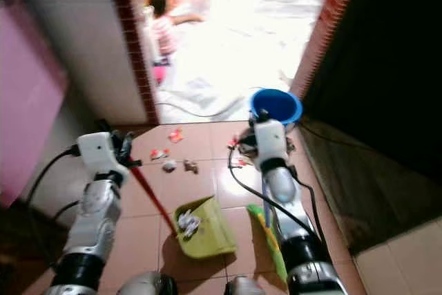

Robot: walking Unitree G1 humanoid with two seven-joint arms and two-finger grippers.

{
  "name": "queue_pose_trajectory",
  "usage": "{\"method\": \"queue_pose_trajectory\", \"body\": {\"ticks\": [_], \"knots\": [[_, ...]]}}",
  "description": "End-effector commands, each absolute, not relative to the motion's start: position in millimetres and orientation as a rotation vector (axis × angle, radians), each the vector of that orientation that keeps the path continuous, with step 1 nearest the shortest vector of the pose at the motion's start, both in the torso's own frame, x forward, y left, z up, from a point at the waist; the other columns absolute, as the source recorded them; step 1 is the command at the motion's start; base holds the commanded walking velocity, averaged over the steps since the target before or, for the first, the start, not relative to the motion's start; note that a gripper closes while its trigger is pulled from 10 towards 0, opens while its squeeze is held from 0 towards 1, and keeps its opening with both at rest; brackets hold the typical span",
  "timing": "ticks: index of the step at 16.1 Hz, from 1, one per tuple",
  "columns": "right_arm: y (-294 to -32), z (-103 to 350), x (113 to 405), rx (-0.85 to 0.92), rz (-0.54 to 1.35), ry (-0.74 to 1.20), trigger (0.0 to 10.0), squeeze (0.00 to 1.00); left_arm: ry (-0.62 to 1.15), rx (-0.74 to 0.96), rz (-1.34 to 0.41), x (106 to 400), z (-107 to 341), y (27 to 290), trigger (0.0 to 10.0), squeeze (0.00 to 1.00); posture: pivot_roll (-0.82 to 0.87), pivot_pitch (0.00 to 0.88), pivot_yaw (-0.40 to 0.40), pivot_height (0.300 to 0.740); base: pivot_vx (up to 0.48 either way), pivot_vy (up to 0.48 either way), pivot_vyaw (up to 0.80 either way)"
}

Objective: Sweep floor

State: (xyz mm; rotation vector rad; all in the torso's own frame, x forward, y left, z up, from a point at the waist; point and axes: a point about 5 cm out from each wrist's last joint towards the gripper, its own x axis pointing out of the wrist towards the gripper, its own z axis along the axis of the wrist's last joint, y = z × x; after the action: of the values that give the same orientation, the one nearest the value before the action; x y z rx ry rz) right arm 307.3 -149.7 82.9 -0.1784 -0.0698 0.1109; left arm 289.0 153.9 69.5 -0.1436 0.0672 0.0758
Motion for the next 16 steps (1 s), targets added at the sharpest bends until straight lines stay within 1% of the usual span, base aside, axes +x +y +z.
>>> {"method": "queue_pose_trajectory", "body": {"ticks": [1,3,5,8,9,11,12,13,15,16], "knots": [[-161.8,81.4,303.9,-0.213,0.077,-0.051,10.0,0.0,-0.02,-0.174,0.062,294.1,89.6,151.4,10.0,0.0,-0.08,0.0,0.029,0.74,0.0,0.0,-0.8],[-169.2,78.2,298.5,-0.218,0.056,-0.039,10.0,0.0,-0.054,-0.195,0.072,295.6,100.6,153.9,10.0,0.0,-0.09,0.0,0.035,0.74,0.0,0.0,-0.8],[-174.8,76.5,294.5,-0.211,0.034,-0.033,10.0,0.0,-0.052,-0.197,0.078,293.3,101.1,156.6,10.0,0.0,-0.09,0.0,0.038,0.74,0.0,0.0,-0.63],[-174.6,77.0,291.7,-0.205,0.041,-0.032,10.0,0.0,-0.042,-0.251,0.082,293.2,103.5,155.4,10.0,0.0,-0.1,0.0,0.039,0.74,0.0,0.0,0.0],[-173.3,79.8,292.4,-0.206,0.051,-0.037,10.0,0.0,-0.117,-0.284,0.055,298.3,129.7,149.2,10.0,0.0,-0.1,0.0,0.04,0.74,0.0,0.0,0.0],[-174.8,80.2,292.6,-0.2,0.044,-0.031,10.0,0.0,-0.171,-0.289,0.047,301.8,147.4,147.8,10.0,0.0,-0.1,0.0,0.038,0.74,0.0,0.0,0.0],[-176.3,79.3,292.2,-0.202,0.042,-0.024,10.0,0.0,-0.226,-0.297,0.052,307.1,165.9,149.3,10.0,0.0,-0.1,0.0,0.04,0.74,0.0,0.0,0.0],[-176.0,79.3,291.8,-0.205,0.045,-0.023,10.0,0.0,-0.246,-0.299,0.055,309.3,171.9,151.0,10.0,0.0,-0.11,0.0,0.039,0.74,0.0,0.0,0.0],[-174.9,80.0,292.6,-0.208,0.048,-0.022,10.0,0.0,-0.261,-0.295,0.056,312.1,177.6,153.8,10.0,0.0,-0.11,0.0,0.044,0.74,0.328,0.0,0.0],[-174.4,80.3,293.5,-0.208,0.049,-0.021,10.0,0.0,-0.257,-0.294,0.059,313.7,178.7,154.9,10.0,0.0,-0.11,0.0,0.046,0.74,0.371,0.0,-0.57]]}}
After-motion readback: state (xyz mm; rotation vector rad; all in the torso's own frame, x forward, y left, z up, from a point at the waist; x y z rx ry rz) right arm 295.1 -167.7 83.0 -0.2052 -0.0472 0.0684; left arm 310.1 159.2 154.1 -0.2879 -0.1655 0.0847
